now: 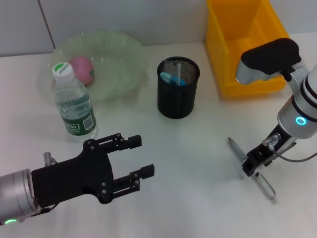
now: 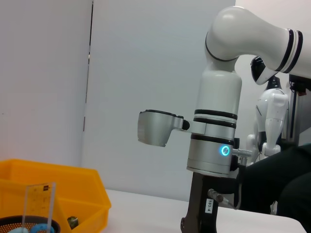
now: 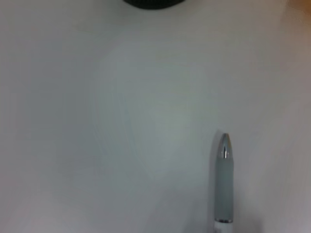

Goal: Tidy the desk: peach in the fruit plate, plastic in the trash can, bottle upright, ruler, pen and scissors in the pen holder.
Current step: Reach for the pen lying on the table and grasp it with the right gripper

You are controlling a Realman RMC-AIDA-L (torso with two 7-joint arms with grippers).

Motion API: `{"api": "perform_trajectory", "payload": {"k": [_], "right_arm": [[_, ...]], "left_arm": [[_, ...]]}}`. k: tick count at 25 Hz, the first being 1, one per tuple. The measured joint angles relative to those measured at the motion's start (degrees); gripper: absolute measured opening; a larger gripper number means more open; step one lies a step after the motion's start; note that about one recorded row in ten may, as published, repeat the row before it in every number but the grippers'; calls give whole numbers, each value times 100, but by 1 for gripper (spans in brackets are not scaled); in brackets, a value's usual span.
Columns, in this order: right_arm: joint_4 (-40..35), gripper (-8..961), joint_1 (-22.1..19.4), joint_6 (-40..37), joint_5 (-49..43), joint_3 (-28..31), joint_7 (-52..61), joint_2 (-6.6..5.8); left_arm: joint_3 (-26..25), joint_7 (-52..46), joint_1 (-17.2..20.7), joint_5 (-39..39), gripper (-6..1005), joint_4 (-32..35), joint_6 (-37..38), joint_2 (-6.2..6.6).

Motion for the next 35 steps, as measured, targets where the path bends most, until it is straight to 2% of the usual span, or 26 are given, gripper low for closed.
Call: {"api": "perform_trajectory", "payload": {"k": [4, 35], "right_arm": [[22, 507, 11, 2, 0, 0, -11, -2], [113, 508, 64, 7, 0, 0, -22, -2]], "left_arm": [[0, 0, 0, 0, 640, 0, 0, 0], [17, 0, -18, 0, 640, 0, 0, 0]]}}
